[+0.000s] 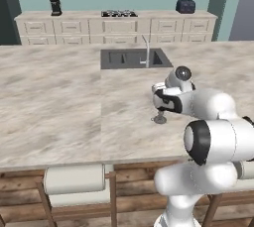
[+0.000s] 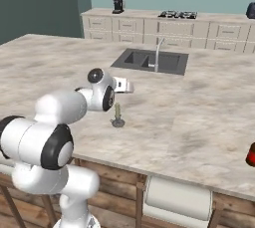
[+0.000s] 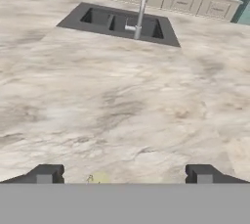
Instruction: Get the candle and the beer from the cabinet and move them to the dining counter.
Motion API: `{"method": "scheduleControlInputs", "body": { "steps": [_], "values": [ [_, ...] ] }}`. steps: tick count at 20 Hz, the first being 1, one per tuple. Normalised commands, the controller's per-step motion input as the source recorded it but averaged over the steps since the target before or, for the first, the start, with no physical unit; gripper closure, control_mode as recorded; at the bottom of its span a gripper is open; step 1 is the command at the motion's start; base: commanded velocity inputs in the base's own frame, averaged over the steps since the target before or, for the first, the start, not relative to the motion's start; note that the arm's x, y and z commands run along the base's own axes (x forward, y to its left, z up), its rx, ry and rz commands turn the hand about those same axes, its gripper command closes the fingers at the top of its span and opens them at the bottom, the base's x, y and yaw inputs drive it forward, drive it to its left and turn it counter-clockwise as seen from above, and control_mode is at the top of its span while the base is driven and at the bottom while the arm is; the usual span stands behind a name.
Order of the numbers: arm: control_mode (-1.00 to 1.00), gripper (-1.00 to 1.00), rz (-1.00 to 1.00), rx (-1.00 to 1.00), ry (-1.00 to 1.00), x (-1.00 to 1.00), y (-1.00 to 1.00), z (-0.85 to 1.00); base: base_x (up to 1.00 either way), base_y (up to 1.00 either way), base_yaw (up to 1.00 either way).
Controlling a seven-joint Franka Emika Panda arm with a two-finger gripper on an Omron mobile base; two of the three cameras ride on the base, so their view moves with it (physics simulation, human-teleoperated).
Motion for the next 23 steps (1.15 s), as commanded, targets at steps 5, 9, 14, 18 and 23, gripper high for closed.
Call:
{"method": "scheduleControlInputs", "body": {
  "steps": [5,9,14,18,23],
  "values": [
    [-1.00,-1.00,-0.05,-0.02,0.16,-0.45,0.02,0.59,0.00,0.00,0.00],
    [-1.00,-1.00,0.00,0.00,0.05,-0.76,0.17,0.43,0.00,0.00,0.00],
    [-1.00,-1.00,-0.01,0.00,0.01,-0.83,0.13,0.32,0.00,0.00,0.00],
    [-1.00,-1.00,-0.03,0.03,0.00,-0.85,0.04,0.42,0.00,0.00,0.00],
    [-1.00,-1.00,-0.01,0.11,0.00,-0.89,0.00,0.41,0.00,0.00,0.00]
  ]
}}
